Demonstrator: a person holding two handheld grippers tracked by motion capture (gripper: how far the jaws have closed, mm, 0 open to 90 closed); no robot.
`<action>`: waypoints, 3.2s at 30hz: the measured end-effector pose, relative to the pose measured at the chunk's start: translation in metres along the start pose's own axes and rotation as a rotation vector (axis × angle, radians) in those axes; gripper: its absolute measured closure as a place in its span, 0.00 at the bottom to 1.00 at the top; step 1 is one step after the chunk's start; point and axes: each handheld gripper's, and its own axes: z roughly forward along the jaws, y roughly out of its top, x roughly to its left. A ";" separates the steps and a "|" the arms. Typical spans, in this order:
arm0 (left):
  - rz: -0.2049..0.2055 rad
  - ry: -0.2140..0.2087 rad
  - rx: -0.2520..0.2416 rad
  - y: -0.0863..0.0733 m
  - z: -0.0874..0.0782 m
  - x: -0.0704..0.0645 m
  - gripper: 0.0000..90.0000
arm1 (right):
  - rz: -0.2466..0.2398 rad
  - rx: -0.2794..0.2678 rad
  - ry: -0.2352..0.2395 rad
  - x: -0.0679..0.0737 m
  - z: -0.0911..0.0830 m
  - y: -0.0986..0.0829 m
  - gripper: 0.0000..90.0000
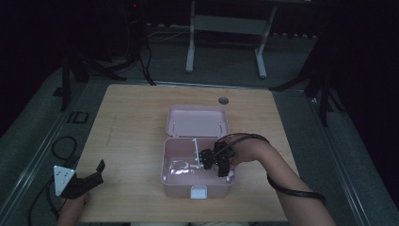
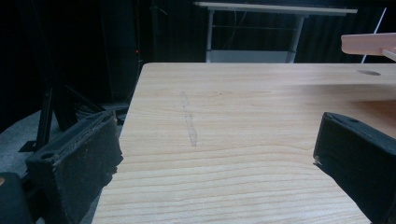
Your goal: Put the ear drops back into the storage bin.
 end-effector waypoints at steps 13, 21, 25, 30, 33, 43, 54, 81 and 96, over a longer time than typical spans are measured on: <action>0.003 0.002 -0.002 0.000 0.000 0.000 0.01 | -0.010 0.048 0.033 -0.003 0.032 0.017 0.66; 0.007 0.003 -0.002 0.000 0.000 -0.001 0.01 | 0.016 0.063 0.031 -0.007 0.046 0.017 0.66; 0.007 0.004 -0.001 0.000 0.000 -0.001 0.01 | 0.023 0.071 0.033 -0.008 0.051 0.018 0.66; 0.007 0.003 -0.001 0.000 0.000 -0.001 0.01 | 0.058 0.078 0.023 -0.011 0.057 0.018 0.66; 0.007 0.003 -0.001 0.000 0.000 -0.001 0.01 | 0.050 0.083 0.031 -0.011 0.061 0.016 0.66; 0.007 0.003 0.000 0.000 0.000 -0.001 0.01 | 0.062 0.085 0.050 -0.012 0.062 0.017 0.64; 0.008 0.003 0.002 0.000 0.000 -0.001 0.01 | 0.061 0.040 0.018 -0.010 0.037 0.010 0.59; 0.009 0.005 0.004 0.000 0.000 -0.001 0.01 | 0.157 -0.202 -0.076 -0.005 -0.047 -0.046 0.18; 0.010 0.006 0.003 0.000 0.000 -0.002 0.01 | 0.243 -0.205 -0.080 -0.002 -0.032 -0.097 0.19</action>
